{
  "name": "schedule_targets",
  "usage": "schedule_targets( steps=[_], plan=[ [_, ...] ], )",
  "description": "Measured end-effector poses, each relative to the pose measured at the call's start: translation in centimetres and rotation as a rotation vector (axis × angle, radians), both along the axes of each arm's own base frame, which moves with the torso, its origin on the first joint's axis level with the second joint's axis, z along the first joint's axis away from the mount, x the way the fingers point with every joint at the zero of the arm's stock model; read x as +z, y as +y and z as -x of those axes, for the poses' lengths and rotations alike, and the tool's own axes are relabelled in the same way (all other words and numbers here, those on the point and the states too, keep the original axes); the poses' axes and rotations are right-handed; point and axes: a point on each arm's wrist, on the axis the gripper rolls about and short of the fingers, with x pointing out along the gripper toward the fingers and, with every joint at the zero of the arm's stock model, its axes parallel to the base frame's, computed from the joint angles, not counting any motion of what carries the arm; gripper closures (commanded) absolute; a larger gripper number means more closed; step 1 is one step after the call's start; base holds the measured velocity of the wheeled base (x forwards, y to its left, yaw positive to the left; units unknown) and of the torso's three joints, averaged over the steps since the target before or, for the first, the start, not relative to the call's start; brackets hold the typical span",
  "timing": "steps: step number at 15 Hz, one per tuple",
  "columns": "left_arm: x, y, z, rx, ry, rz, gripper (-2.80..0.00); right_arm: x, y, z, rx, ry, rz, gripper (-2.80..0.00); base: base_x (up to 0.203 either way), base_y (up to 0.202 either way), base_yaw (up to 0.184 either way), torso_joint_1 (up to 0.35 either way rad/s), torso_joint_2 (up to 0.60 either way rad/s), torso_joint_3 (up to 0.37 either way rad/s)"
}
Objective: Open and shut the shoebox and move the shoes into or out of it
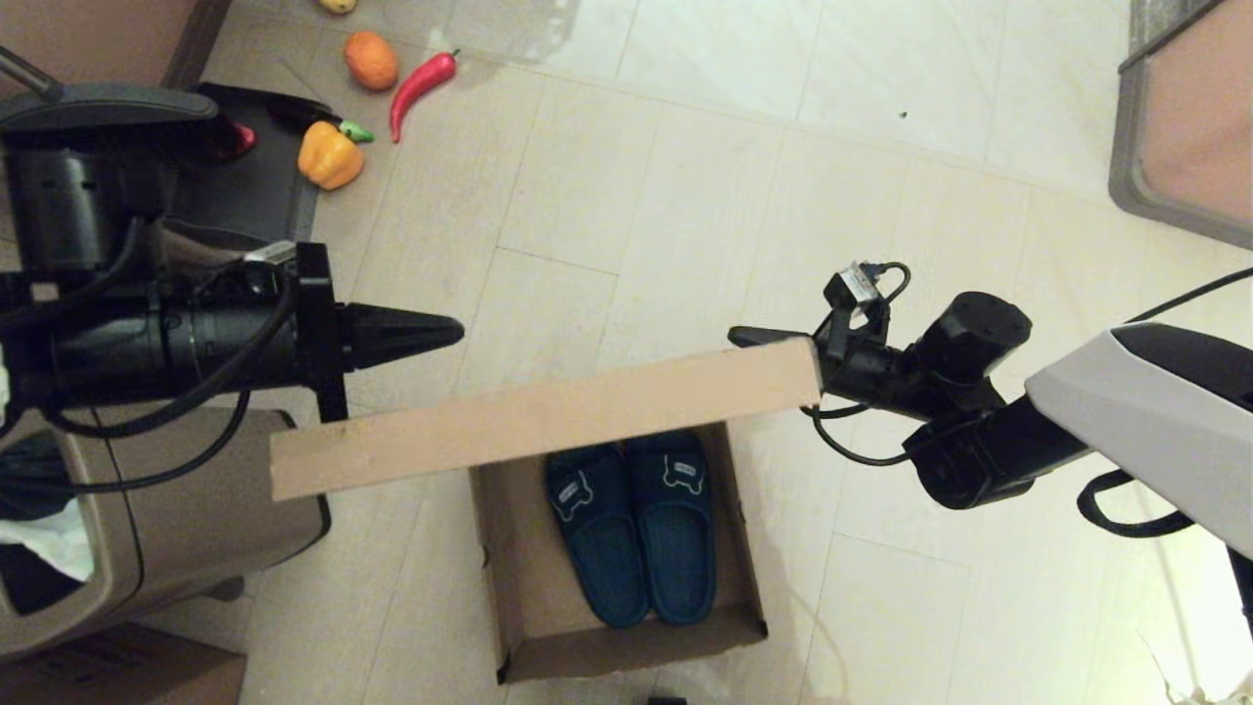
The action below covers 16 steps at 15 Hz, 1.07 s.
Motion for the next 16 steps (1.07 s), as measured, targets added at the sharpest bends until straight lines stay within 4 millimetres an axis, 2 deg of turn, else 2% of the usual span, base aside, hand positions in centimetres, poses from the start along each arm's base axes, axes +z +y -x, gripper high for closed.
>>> schedule_targets(
  steps=[2, 5, 9, 12, 14, 16],
  plan=[
    [-1.0, 0.0, 1.6, -0.013, -0.022, -0.042, 0.00, -0.5, -0.3, 0.3, -0.028, 0.022, -0.005, 0.00, 0.000, 0.000, 0.000, 0.000, 0.00, 0.000],
    [-1.9, 0.4, 2.7, 0.056, -0.101, -0.156, 0.00, -1.3, -0.8, 1.4, -0.092, 0.025, 0.011, 0.00, 0.000, 0.000, 0.000, 0.000, 0.00, 0.000],
    [-2.7, 0.7, 2.5, 0.221, -0.160, -0.317, 0.00, -2.1, -2.4, 3.5, -0.152, -0.010, 0.074, 0.00, 0.000, 0.000, 0.000, 0.000, 0.00, 0.000],
    [-4.3, 1.0, 2.5, 0.248, -0.216, -0.475, 0.00, -2.4, -4.5, 5.0, -0.213, -0.025, 0.114, 0.00, 0.000, 0.000, 0.000, 0.000, 0.00, 0.000],
    [-5.2, 1.2, 2.6, 0.275, -0.259, -0.540, 0.00, -3.3, -5.8, 5.7, -0.267, -0.077, 0.176, 0.00, 0.000, 0.000, 0.000, 0.000, 0.00, 0.000],
    [-5.8, 1.5, 2.5, 0.391, -0.266, -0.607, 0.00, -4.3, -6.9, 6.3, -0.357, -0.144, 0.250, 0.00, 0.000, 0.000, 0.000, 0.000, 0.00, 0.000]
  ],
)
